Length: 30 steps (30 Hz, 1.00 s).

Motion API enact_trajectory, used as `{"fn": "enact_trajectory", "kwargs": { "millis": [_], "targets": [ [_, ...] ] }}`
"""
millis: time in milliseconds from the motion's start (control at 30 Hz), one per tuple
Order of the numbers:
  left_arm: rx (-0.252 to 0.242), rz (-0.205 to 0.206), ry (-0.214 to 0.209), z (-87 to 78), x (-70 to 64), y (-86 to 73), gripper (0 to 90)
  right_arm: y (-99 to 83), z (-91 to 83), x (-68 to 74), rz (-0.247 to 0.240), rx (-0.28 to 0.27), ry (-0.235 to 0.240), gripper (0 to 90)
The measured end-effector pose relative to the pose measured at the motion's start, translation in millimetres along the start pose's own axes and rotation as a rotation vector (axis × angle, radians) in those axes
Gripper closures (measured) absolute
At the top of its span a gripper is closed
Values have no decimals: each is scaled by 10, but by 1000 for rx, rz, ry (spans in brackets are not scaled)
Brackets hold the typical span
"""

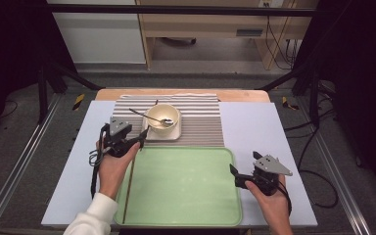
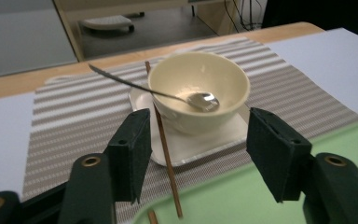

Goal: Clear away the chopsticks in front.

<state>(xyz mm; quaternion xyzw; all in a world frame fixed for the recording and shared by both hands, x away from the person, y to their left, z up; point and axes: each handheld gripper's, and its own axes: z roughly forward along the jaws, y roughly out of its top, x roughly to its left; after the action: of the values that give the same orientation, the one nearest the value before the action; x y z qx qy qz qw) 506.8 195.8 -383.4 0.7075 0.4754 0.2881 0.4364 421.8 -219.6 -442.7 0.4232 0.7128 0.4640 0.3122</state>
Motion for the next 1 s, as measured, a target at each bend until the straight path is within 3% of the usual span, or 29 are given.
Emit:
{"fn": "enact_trajectory", "kwargs": {
  "millis": [67, 133, 167, 400, 700, 1000],
  "targets": [
    [3, -13, 5, 95, 29, 11, 488, 6, 5, 10, -2, -1, 2, 77],
    [32, -2, 6, 195, 43, -3, 527, 7, -4, 17, -4, -2, 2, 78],
    [52, -15, 2, 275, 58, -27, 549, 8, -5, 14, -2, -2, 4, 78],
    [129, -14, 17, 527, 131, -124, 687, 5, 6, 3, -2, 1, 3, 79],
    [168, -12, 33, 787, 175, -195, 738, 3, 10, -8, 2, 0, 6, 80],
    [203, 2, 56, 896, 174, -258, 738, -1, 7, -9, 1, 6, 11, 86]
  ]
}}
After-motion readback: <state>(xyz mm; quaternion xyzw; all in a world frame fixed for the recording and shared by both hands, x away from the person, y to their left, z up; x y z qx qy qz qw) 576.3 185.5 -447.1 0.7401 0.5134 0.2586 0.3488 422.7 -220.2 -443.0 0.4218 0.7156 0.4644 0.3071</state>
